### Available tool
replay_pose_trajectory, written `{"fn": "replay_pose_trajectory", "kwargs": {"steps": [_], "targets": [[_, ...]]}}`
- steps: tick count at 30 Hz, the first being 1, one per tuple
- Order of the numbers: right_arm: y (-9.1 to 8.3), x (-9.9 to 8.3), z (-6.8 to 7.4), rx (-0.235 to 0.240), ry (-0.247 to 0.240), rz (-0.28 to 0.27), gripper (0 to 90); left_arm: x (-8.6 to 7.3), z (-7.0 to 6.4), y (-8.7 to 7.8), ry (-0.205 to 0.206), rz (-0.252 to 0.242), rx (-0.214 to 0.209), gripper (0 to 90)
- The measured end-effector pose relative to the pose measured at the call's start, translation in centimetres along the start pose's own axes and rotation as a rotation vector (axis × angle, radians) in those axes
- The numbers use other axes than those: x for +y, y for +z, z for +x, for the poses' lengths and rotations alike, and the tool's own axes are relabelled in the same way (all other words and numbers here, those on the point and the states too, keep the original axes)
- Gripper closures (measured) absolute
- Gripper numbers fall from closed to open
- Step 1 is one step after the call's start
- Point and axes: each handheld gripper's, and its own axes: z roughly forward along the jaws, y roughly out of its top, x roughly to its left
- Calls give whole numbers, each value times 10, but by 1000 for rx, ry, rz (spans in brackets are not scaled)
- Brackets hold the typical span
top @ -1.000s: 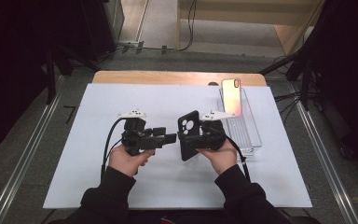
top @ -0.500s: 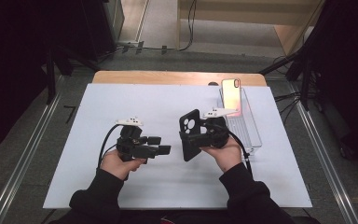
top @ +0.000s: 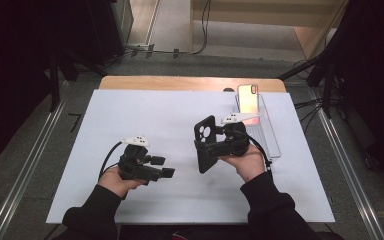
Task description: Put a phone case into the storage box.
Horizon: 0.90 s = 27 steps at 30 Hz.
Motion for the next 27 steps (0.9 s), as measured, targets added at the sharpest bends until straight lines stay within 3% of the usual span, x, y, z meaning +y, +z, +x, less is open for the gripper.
{"fn": "replay_pose_trajectory", "kwargs": {"steps": [15, 27], "targets": [[-24, 15, -2, 4, -13, -29, 126, -17, 10, -12, -15, 11, 30, 324], [-49, 26, -9, -34, -10, -53, 127, -26, 14, -18, -39, 2, 51, 325]]}}
